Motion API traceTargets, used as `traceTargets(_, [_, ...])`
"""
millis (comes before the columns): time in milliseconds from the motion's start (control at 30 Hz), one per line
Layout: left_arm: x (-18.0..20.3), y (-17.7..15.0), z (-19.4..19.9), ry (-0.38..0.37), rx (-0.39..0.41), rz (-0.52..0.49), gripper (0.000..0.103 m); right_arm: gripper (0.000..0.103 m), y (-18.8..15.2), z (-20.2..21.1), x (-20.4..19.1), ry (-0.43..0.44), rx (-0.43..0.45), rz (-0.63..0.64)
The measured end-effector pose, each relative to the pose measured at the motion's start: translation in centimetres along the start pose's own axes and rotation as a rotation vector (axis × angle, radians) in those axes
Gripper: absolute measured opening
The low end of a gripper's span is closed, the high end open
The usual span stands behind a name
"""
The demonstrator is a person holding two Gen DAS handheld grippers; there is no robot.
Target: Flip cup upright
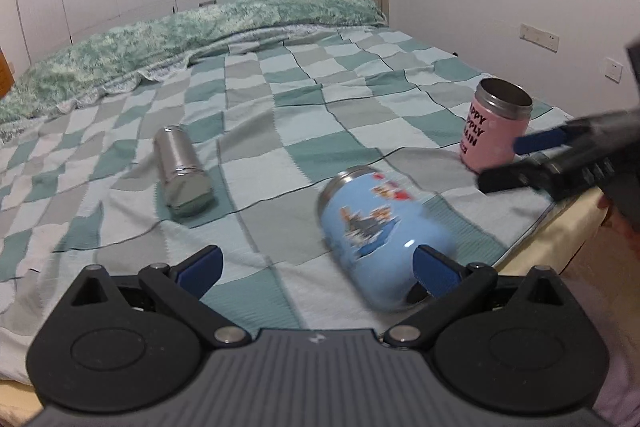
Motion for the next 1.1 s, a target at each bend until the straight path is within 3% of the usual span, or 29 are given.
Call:
traceTargets(367, [2.8, 2.3, -7.2, 0.075, -0.179, 0.155, 0.103, 0.103, -3.3, 2.0, 8.7, -0.072, -0.029, 0.062])
traceTargets(667, [2.6, 2.5, -11.8, 0.097, -0.304, 0.282, 0.103, 0.103, -2.9, 1.2, 11.5, -0.103, -0.035, 0.125])
traceTargets(733, [2.6, 1.8, -13.0, 0.095, -0.357, 0.316, 0.098, 0.103, -2.8, 1.0, 12.3, -0.113, -0.042, 0.130])
traceTargets(800, [2.2, 0.8, -13.9, 0.112, -0.410, 0.378, 0.087, 0.103, -2.8, 1.0, 13.0, -0.126, -0.049, 0.130])
traceTargets(900, [1.8, 0.5, -14.0, 0.110, -0.399, 0.421, 0.086, 0.103, -3.0, 1.1, 13.5, -0.128, -0.053, 0.133])
traceTargets(1100, [2.5, 0.6, -13.1, 0.109, -0.353, 0.383, 0.086, 0.103, -3.8, 1.4, 13.2, -0.106, -0.051, 0.145])
Point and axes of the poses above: each gripper's, at about its wrist camera, not at the fingertips, and z roughly against the way its jaws point, x to its right, y to its top, the point moved 5 cm from there along -z, roughly the way its jaws point, and after that the axes turned 11 degrees about x, right-handed, at the moved point
